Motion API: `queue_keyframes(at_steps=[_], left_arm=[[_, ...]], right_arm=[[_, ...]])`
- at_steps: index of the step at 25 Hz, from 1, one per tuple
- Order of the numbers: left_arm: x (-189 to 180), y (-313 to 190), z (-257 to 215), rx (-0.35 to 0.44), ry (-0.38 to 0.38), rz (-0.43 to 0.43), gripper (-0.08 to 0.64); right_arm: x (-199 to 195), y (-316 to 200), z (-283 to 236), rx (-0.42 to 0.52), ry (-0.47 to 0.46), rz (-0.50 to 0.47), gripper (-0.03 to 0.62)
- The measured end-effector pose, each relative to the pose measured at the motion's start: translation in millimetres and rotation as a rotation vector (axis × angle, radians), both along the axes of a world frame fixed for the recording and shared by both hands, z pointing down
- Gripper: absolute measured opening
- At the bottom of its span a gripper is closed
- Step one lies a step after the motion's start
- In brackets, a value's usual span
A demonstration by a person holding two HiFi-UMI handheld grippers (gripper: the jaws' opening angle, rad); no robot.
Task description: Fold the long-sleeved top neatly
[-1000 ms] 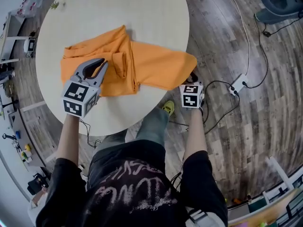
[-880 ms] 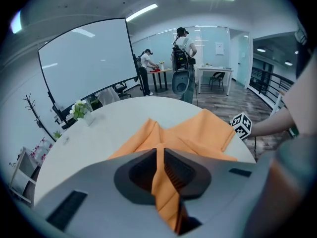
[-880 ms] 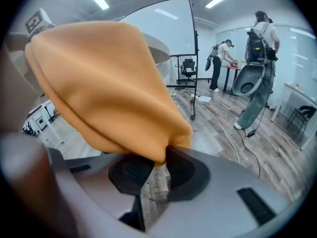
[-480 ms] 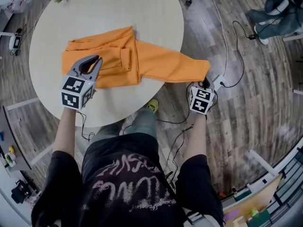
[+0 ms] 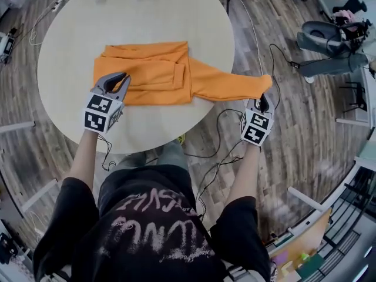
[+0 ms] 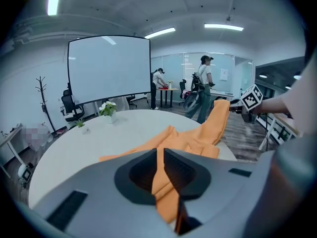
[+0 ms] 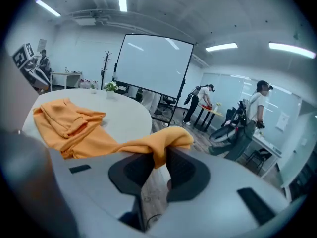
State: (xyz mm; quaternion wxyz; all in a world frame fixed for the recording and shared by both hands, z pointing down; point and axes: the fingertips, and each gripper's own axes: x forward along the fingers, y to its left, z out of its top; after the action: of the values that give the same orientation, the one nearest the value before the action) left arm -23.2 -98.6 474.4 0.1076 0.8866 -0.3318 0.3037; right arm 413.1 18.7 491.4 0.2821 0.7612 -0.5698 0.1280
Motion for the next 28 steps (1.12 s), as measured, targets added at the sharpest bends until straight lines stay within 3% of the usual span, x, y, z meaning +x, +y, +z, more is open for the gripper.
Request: queue_keyframes(at_steps=[6,15,20,28], left_arm=[[-52.7,0.1,-3.3,-0.002,0.065,-0.016,0.055],[-127.0,19.2,9.4,-0.011,0.073,-0.014,0.055],[-159.6,32.3,23.7,-0.044,0.064,-0.043,0.055],[-190.8,44.7,44.9,-0.083,0.024,-0.054,0.055]], right_arm=[[-75.6,-30.7,-50.4,0.044,0.072,-0.068,0.078],[-209.5,-76.2,-85.0,0.067,0.179,-0.261,0.080],[-292.7,-102.2,-65.7,0.035,0.198,-0.422,0.081],[-405.3,-122.1,2.4,-0.092,0.167,-0.632,0.120]])
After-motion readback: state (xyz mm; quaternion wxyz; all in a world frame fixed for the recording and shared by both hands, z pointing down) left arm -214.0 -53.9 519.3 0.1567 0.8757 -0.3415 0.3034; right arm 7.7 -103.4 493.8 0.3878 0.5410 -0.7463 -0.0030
